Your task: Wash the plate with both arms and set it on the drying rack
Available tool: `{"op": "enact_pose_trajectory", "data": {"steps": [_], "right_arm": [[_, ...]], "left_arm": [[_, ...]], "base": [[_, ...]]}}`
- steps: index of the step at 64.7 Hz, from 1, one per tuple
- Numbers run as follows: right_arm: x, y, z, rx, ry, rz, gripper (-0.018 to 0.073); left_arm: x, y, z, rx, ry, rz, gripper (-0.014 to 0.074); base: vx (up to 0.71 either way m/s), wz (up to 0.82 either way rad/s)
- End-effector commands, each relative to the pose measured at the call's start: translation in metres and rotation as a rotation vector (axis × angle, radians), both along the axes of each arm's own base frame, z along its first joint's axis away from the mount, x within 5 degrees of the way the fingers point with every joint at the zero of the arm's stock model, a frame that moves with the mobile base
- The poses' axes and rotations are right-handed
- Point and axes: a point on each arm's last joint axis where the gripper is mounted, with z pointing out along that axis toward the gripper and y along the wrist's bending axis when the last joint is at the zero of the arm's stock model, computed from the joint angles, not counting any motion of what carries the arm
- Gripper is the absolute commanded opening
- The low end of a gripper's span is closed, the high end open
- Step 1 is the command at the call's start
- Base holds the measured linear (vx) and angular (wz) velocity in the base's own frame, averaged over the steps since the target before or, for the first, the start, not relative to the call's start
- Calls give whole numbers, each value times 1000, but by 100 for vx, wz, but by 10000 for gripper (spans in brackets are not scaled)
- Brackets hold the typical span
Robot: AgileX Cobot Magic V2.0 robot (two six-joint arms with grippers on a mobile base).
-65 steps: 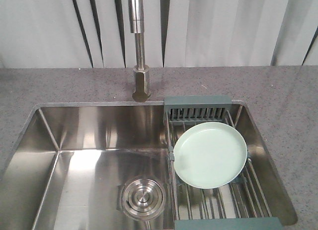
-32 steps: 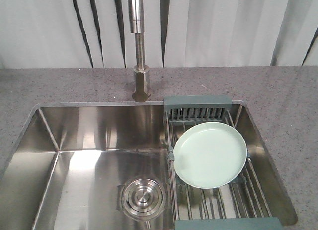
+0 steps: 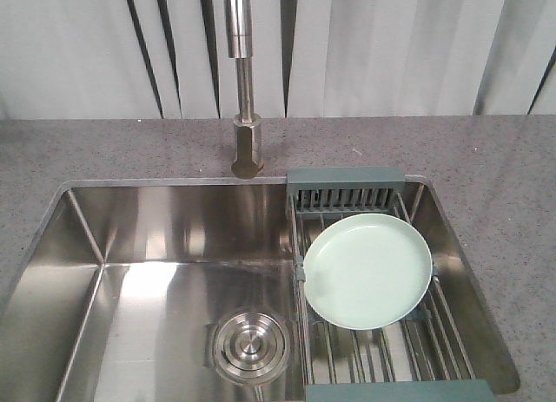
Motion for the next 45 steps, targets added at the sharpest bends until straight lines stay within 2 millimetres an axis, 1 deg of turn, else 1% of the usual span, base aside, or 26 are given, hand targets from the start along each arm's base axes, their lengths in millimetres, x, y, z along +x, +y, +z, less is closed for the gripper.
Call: {"op": "enact_pose_trajectory", "data": {"steps": [1,10,19,45], "right_arm": [[1,0,15,3,-92,-1,-9],[1,0,15,3,-92,-1,-9],[1,0,15,3,-92,-1,-9],[1,0,15,3,-92,-1,-9]], "left_arm": [[2,2,6,-23,-71,31,-2],[-2,8,-6,-141,-101,126,-2],[-4,10,-19,-167,-149,152,-2],[-7,10,-19,-141,-176,150,-2]], "base": [[0,0],[0,0],[0,0],[0,0]]}}
